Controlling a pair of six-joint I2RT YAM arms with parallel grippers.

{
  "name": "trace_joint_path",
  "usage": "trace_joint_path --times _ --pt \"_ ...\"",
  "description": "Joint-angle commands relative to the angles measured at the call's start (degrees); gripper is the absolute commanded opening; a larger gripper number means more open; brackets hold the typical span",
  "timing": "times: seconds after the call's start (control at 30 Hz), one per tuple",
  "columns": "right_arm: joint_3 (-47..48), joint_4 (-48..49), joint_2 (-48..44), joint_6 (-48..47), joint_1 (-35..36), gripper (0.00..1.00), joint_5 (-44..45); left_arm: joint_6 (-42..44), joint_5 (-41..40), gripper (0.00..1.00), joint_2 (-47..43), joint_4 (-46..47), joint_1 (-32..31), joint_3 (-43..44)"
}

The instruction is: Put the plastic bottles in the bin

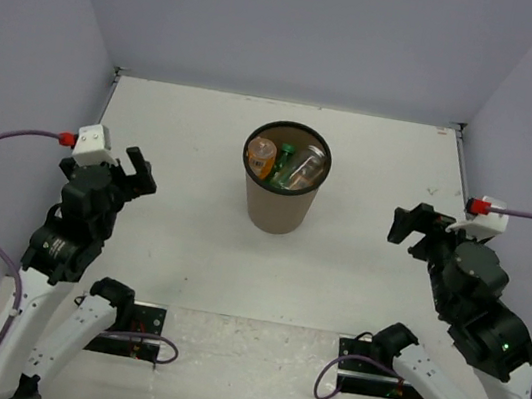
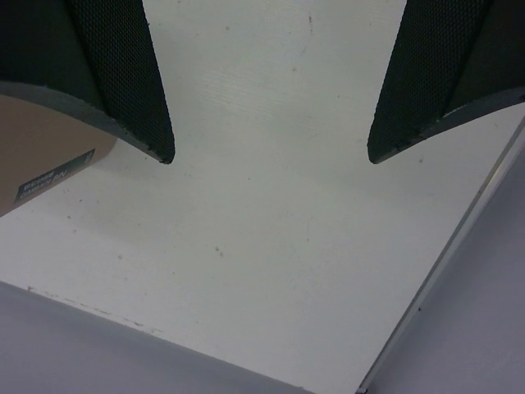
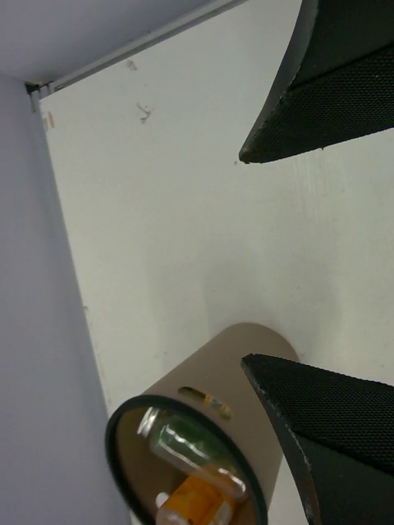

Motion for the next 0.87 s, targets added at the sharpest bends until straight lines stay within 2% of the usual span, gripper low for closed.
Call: trace_joint_path --times 0.0,0.3,0.83 --pt "-3.6 -5.0 -0.6 3.9 0.1 0.99 0.7 1.7 -2.8 1.0 -1.4 4.9 0.2 -4.1" --pt "-10.2 -7.0 -5.0 8.0 0.1 0.99 1.1 2.5 0.6 1.0 -3.3 5.6 0.2 -6.8" --pt "-10.2 -7.8 -7.1 8.2 0.1 0.99 1.6 2.6 1.5 1.0 -4.7 6.1 0.2 -7.3"
